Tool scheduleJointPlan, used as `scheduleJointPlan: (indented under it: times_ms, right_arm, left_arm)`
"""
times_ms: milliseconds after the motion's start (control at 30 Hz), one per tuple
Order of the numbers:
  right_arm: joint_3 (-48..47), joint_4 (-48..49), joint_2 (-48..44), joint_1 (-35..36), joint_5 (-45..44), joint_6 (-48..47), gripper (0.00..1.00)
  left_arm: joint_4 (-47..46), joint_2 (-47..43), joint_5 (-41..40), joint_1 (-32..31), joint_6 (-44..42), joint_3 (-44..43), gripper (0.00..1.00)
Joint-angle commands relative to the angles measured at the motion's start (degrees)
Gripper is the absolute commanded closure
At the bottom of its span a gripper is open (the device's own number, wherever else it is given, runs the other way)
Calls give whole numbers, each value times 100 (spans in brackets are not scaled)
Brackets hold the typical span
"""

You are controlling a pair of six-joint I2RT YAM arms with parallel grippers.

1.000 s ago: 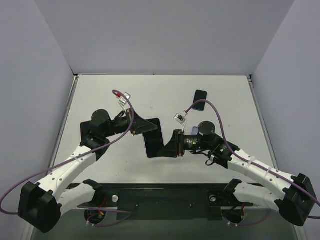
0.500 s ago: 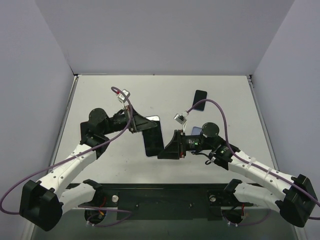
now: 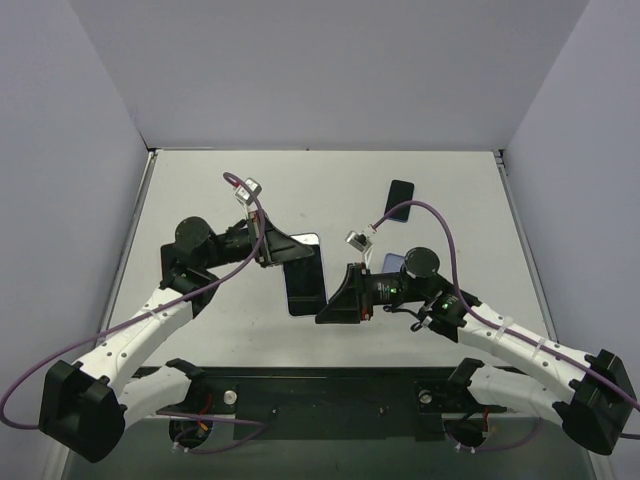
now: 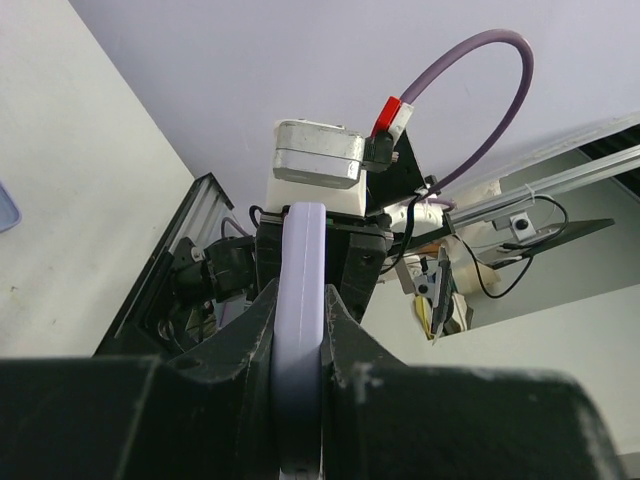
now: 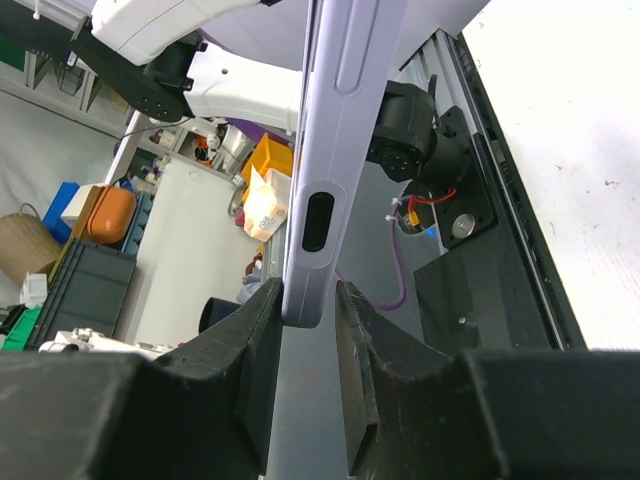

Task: Take the phone out of the phone case
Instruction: Remove the phone case from the phone.

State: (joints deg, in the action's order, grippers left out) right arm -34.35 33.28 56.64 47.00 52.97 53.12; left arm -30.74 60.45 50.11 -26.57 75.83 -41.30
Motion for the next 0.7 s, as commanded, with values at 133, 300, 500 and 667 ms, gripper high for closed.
scheduleJointPlan:
  times_ms: [133,300,500,667]
  right_arm:
    - [-335,-161,-66,352,3,-757,92]
    - [-731,-1200,119,591,-287,-1778,100]
    - [-1214,-2290,488,600,-568,-2991,100]
    - [-1662,-2921,690,652,-831,-3579,100]
  left_arm:
    - [-1231,-191,131,20,801,-309,100]
    - [-2039,-182,113,-15,1643,-203,100]
    - [-2830,-261,-44,-112,2478,-177,100]
    - [-3315,-270,-246,-305,3024,-37,100]
